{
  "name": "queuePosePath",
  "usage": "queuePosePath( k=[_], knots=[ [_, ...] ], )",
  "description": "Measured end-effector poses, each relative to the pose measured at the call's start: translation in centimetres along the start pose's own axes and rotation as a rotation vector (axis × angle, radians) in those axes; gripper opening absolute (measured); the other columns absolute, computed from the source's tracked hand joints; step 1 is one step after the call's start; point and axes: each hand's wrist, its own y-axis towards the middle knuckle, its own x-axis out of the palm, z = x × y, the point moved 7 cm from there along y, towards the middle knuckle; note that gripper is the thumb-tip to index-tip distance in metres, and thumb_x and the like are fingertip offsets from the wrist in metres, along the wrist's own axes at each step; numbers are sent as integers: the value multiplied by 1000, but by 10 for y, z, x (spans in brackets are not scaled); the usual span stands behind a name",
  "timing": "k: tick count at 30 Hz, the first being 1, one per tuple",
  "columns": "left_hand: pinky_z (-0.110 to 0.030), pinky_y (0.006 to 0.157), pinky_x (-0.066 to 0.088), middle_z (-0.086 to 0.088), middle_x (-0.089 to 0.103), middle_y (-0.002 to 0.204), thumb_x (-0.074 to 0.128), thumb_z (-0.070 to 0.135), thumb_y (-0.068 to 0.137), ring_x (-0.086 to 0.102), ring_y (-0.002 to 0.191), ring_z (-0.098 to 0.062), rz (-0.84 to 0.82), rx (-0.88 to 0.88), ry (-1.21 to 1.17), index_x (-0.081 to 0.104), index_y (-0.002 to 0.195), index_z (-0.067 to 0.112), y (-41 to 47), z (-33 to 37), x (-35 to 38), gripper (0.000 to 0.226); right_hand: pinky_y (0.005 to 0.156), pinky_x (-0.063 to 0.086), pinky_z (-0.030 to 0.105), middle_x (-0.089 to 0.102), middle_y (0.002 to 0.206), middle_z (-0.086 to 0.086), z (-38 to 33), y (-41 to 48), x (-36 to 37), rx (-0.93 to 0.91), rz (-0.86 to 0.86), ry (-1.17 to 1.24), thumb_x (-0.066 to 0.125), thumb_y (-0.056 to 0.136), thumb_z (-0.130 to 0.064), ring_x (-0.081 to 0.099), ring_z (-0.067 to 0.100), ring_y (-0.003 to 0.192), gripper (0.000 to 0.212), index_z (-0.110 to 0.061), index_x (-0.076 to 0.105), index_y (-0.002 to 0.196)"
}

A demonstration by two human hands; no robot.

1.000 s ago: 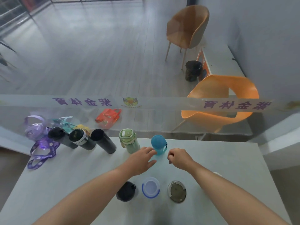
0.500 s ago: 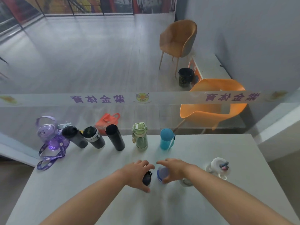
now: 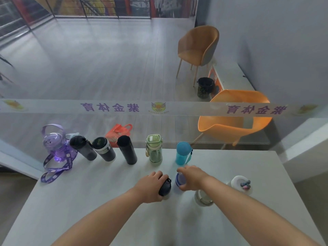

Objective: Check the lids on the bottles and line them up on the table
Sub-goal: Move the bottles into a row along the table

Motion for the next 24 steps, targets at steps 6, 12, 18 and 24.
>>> queuePosePath(
  k=[6, 12, 18, 24],
  knots=[
    [-36, 81, 50, -1, 48, 125, 68, 51, 76, 49, 108, -24, 64, -3, -1, 34, 136, 28, 48, 28, -23, 73, 98, 48, 42, 58, 127, 6, 58, -3, -36, 70, 62, 25, 68, 77, -53, 56, 33, 115, 69, -26, 47, 136],
    [-44, 83, 52, -2, 48, 122, 67, 50, 75, 50, 105, -28, 26, 35, -8, 33, 136, 28, 112, 75, -25, 73, 102, 45, 40, 49, 135, 10, 143, -20, -41, 177, 69, 161, 71, 79, -45, 52, 34, 121, 76, -23, 39, 144],
    [-45, 87, 52, -4, 47, 127, 70, 43, 77, 49, 110, -28, 35, 48, -26, 31, 137, 25, 180, 121, -38, 73, 98, 48, 39, 47, 135, 11, 215, -28, -49, 201, 92, 233, 72, 80, -40, 54, 34, 119, 76, -23, 38, 146],
    [-43, 87, 49, -6, 46, 128, 69, 39, 76, 48, 113, -32, 50, -14, -33, 32, 140, 22, 238, 133, -47, 76, 104, 45, 37, 49, 137, 8, 259, -14, -57, 186, 137, 256, 73, 81, -40, 53, 32, 125, 78, -26, 39, 150]
  ],
)
